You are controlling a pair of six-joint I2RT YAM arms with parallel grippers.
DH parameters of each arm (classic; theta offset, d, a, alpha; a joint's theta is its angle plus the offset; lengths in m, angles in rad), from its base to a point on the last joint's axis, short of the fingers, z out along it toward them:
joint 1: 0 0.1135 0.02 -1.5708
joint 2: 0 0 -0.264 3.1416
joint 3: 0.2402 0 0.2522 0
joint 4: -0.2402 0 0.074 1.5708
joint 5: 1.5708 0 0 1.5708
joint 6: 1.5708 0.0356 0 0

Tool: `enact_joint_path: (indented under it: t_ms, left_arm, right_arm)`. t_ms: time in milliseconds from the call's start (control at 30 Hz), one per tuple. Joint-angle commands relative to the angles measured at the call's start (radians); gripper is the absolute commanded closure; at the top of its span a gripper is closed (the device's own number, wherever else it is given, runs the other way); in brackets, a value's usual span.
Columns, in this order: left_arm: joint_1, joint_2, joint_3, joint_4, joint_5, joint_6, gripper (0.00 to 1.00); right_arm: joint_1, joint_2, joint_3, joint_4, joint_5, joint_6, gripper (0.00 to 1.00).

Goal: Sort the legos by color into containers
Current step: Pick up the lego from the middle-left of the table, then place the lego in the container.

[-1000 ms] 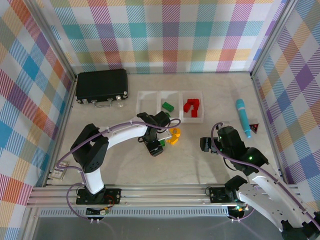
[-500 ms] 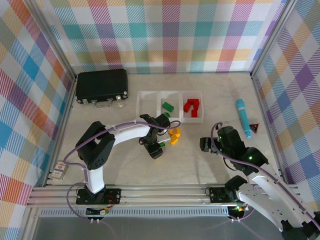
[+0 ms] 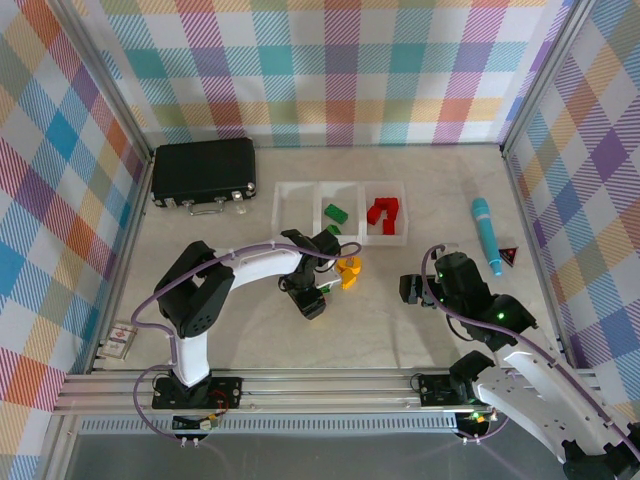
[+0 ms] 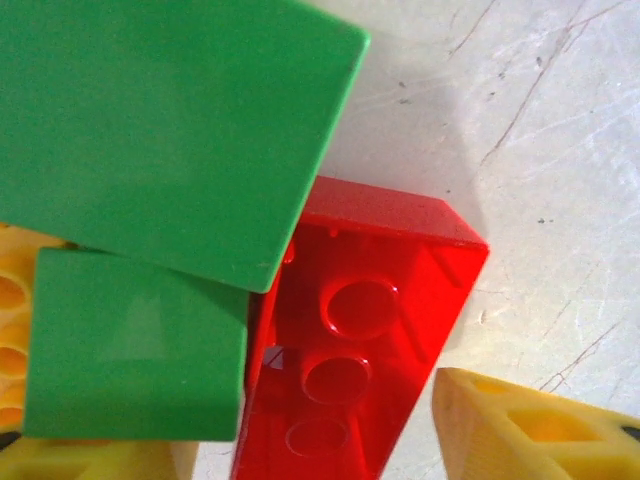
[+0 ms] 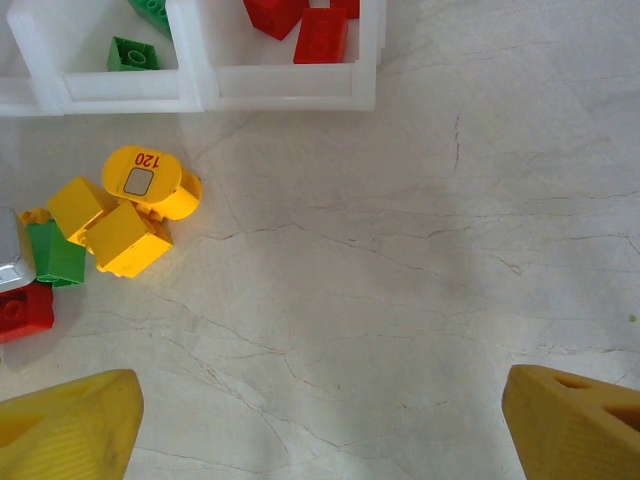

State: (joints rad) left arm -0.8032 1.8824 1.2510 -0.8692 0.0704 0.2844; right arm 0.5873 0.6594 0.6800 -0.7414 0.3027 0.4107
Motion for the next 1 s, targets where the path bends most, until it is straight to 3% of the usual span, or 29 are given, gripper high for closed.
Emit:
enact_joint_path:
  t_ms: [0, 267, 433, 767, 967]
  left_arm:
    - [-0.005, 0.023, -0.016, -0.035, 0.006, -0.018, 0.47]
    - [-0.037, -0.036, -0.036, -0.009, -0.006, -0.008, 0.60]
    - [-0.058, -0.176, -0.080, 0.031, 0.007, -0.038, 0.70]
    - [-0.087, -0.434, 0.020, 0.092, 0.061, -0.135, 0.75]
    - [-0.087, -0.356, 0.191, 0.178, -0.115, -0.169, 0.71]
  right_arm:
    - [-0.007, -0.006, -0.010, 0.009, -0.004, 0.007, 0.07]
    - [-0.007, -0.003, -0.013, 0.009, 0.005, 0.006, 0.07]
    - [-0.007, -0.016, -0.008, 0.000, 0.019, 0.014, 0.07]
    - [-0.007, -0.095, -0.013, -0.029, 0.086, 0.055, 0.07]
    - [-0.007, -0.205, -0.013, -0.067, 0.139, 0.133, 0.07]
